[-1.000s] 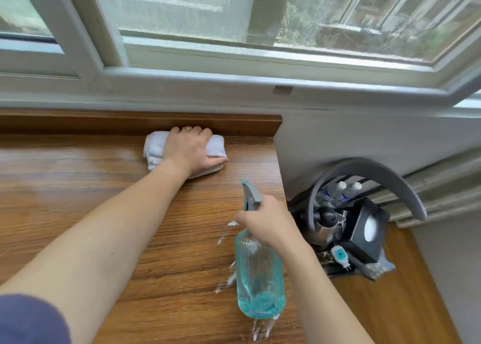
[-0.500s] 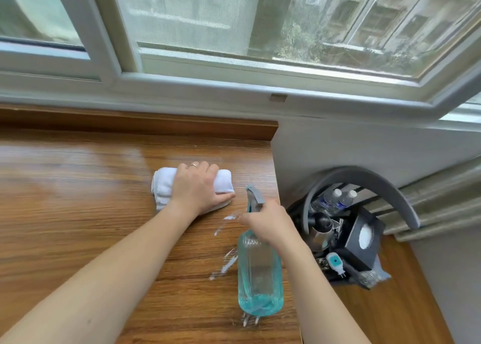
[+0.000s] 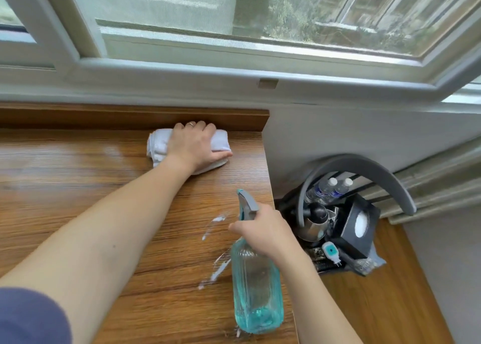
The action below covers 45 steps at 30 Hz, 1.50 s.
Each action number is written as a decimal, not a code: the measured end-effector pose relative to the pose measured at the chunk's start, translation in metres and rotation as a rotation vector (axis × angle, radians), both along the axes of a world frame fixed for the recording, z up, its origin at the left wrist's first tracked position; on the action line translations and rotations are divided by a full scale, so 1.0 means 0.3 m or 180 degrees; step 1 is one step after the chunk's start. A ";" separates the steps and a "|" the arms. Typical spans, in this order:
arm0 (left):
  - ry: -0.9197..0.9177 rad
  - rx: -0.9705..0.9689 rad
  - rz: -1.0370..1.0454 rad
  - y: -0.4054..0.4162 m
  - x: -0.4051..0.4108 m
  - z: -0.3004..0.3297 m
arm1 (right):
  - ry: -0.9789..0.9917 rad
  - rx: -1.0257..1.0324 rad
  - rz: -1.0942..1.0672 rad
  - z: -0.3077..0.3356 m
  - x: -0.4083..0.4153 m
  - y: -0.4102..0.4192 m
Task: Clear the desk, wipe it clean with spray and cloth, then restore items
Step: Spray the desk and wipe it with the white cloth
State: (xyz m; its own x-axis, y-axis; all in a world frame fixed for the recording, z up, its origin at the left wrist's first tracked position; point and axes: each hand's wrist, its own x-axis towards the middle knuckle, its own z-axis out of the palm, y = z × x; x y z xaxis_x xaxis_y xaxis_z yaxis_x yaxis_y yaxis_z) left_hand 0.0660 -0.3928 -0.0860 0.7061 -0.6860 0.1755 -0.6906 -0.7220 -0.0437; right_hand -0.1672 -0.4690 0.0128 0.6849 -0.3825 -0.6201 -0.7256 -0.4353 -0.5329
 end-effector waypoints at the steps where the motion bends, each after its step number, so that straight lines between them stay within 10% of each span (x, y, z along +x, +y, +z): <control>1: -0.0016 0.0000 -0.0013 -0.005 0.010 0.000 | -0.0006 0.0000 0.0000 -0.003 -0.007 -0.002; 45: 0.0163 0.0230 0.0617 0.181 -0.330 0.039 | 0.0139 0.0179 0.0295 -0.002 -0.197 -0.007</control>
State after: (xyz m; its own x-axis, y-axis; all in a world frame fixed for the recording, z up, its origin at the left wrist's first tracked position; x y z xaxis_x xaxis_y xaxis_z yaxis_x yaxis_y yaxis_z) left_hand -0.0330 -0.3384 -0.0743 0.8328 -0.5460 0.0913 -0.5417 -0.8378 -0.0686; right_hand -0.2263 -0.4711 0.0121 0.6877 -0.2825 -0.6688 -0.7066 -0.4718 -0.5273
